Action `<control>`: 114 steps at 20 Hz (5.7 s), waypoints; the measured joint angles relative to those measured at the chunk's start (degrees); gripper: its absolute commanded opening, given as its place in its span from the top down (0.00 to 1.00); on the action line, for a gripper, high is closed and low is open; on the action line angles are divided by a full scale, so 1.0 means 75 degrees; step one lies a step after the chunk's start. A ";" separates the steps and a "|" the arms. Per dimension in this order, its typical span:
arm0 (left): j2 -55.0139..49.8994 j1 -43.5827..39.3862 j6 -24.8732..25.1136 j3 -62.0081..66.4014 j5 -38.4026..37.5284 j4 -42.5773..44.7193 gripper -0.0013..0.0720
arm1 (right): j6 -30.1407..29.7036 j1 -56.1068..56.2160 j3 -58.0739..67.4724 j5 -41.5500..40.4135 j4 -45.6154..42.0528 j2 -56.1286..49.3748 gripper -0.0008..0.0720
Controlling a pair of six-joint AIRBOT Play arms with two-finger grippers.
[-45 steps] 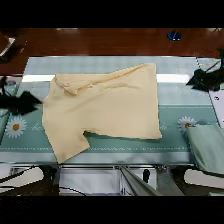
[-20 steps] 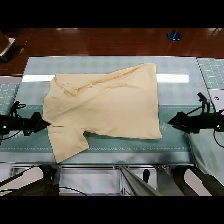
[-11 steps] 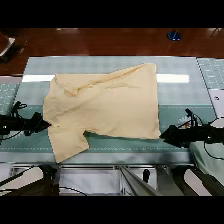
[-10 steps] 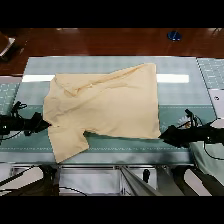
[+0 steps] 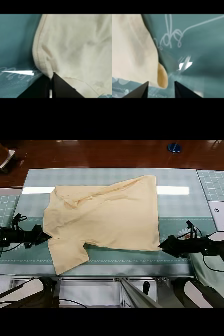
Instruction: Fold the shirts.
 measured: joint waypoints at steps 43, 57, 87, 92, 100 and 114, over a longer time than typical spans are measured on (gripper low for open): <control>0.6965 -0.1303 -0.1856 0.5348 0.0510 0.1096 0.96 | 0.1230 0.2279 1.0002 0.2375 -0.3351 0.2055 0.97; -0.0140 -0.3421 -0.1180 0.4911 0.3016 -0.0702 0.96 | 0.0880 0.2253 0.8550 -0.1297 -0.2608 -0.3491 0.97; -0.2815 -0.3488 -0.1058 0.5590 -0.0755 0.2069 0.29 | 0.0070 0.1346 0.9582 0.2055 -0.1976 -0.6543 0.43; -0.2398 -0.3252 -0.1271 0.5345 -0.1119 0.2040 0.29 | 0.0388 0.1137 0.9355 0.2148 -0.2436 -0.5907 0.43; 0.1029 -0.1177 -0.0635 0.0766 -0.0702 0.1113 0.29 | 0.0146 0.0463 0.4552 -0.0055 -0.1276 -0.2022 0.43; 0.1953 -0.0737 -0.0233 -0.1938 -0.0038 -0.0933 0.30 | -0.0364 0.0382 0.1545 -0.0647 0.0274 0.0289 0.43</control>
